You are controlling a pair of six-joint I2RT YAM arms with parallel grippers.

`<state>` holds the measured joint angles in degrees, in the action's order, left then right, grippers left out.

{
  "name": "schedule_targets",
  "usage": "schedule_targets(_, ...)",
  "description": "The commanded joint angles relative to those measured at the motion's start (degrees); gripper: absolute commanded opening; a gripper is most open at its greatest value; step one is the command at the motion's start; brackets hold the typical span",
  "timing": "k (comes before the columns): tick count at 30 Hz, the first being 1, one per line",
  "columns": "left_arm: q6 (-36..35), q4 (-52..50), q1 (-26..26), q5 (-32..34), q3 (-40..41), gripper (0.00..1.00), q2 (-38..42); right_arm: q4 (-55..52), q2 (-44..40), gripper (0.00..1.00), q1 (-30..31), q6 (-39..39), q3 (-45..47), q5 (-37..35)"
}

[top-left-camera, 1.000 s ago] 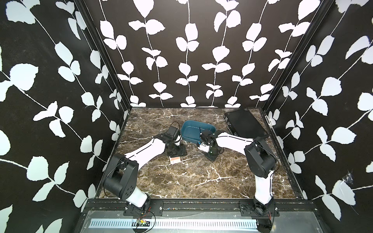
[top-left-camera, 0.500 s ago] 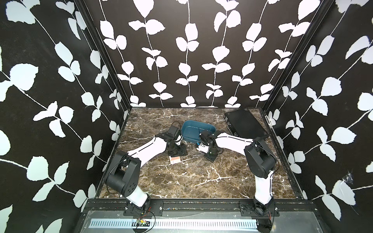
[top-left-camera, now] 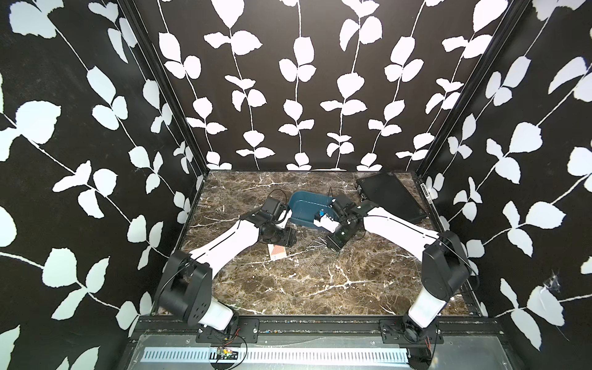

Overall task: Put the nails on the desktop into the storage box
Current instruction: Pick up the nail from the center of the board.

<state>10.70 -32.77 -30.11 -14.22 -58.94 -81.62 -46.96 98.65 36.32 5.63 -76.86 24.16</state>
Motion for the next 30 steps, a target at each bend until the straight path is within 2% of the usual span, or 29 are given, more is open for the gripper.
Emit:
schedule_targets(1,-14.46,6.65,-1.06,1.03,2.51,0.67,7.27,-0.33,-1.48,0.00,-0.95,-4.73,-0.25,11.11)
schedule_targets(3,-22.80,12.37,-1.76,-0.92,6.16,0.74,11.84,-1.20,-1.69,0.00,-0.97,-5.69,-1.25,13.94)
schedule_targets(6,-31.48,18.10,-3.09,-0.35,9.75,0.85,16.71,-3.25,-1.27,0.00,-0.98,-5.91,-3.10,16.71)
schedule_targets(9,-39.46,15.25,-3.95,-1.86,8.10,0.85,16.94,-3.83,-1.57,0.00,-0.96,-6.68,-4.40,18.70)
schedule_targets(12,-46.95,12.11,-6.28,0.03,6.26,0.83,17.28,-1.92,-2.53,0.00,-0.90,-8.94,-4.36,21.24)
schedule_targets(17,-52.81,13.20,-7.24,1.24,5.88,0.79,19.75,1.10,-3.24,0.00,-0.81,-12.98,-4.24,26.01)
schedule_targets(28,-64.71,5.92,-9.66,2.02,2.96,0.73,20.89,5.62,-1.13,0.00,-0.06,-19.87,-7.94,34.23)
schedule_targets(30,-66.70,4.75,-11.97,3.31,2.73,0.71,20.99,5.65,-0.34,0.00,0.20,-20.45,-8.72,35.37)
